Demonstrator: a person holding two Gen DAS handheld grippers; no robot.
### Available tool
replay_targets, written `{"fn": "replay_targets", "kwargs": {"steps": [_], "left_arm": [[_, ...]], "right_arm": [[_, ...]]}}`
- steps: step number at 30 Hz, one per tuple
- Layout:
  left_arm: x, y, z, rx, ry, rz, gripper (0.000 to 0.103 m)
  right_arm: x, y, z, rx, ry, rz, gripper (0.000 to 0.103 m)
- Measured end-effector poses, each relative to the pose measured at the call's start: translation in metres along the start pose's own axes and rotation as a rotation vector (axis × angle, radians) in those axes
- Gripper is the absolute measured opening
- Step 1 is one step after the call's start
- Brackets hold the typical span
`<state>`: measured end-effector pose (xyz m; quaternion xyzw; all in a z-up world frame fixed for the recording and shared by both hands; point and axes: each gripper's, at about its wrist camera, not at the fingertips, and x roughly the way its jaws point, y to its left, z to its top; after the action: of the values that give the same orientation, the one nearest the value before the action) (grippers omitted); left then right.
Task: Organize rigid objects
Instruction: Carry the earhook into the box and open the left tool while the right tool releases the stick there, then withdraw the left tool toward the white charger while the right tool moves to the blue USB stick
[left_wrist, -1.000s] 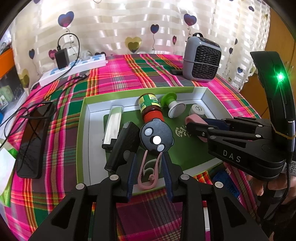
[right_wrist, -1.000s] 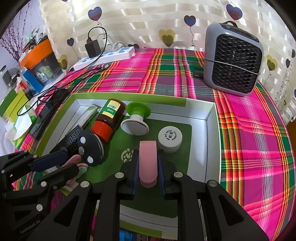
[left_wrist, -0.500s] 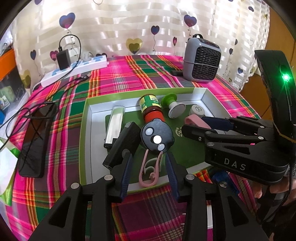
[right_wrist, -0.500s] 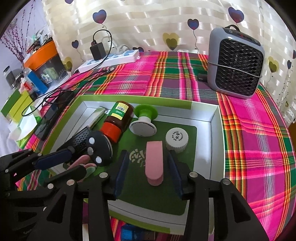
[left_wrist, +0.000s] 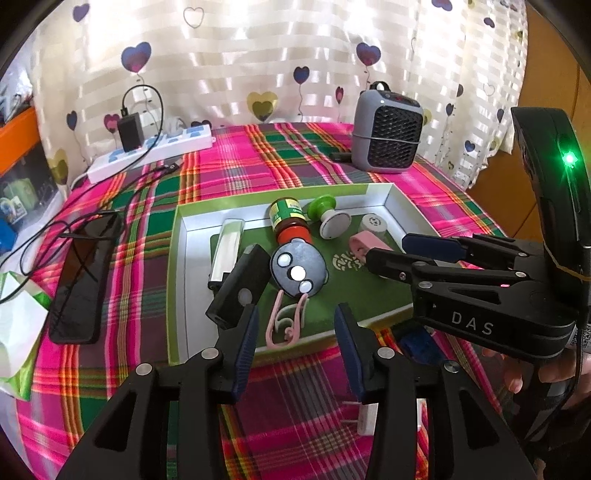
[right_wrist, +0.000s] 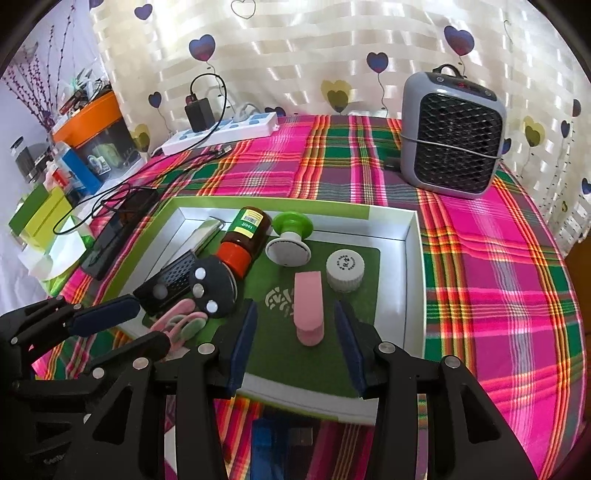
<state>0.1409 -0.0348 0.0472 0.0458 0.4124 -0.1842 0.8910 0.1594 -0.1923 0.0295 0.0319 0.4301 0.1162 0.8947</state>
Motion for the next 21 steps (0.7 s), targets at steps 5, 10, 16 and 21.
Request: {"fn": "replay_targets", "kwargs": {"steps": [5,10,16,21], "left_arm": [[-0.009,-0.004,-0.003,0.002,-0.011,0.000,0.041],[-0.016,-0.006,-0.007,0.005,-0.017,-0.002,0.041],[-0.022,-0.009,-0.012,0.004,-0.023,-0.002,0.041],[-0.031,-0.012,-0.020,0.005,-0.025,-0.011,0.041]], "right_arm": [[-0.010,0.001,-0.004,0.000,-0.011,0.000,0.045],[-0.017,0.004,-0.008,-0.003,-0.020,-0.002,0.045],[-0.023,0.005,-0.011,-0.003,-0.025,-0.001,0.045],[-0.032,0.006,-0.019,-0.003,-0.034,0.001,0.045]]}}
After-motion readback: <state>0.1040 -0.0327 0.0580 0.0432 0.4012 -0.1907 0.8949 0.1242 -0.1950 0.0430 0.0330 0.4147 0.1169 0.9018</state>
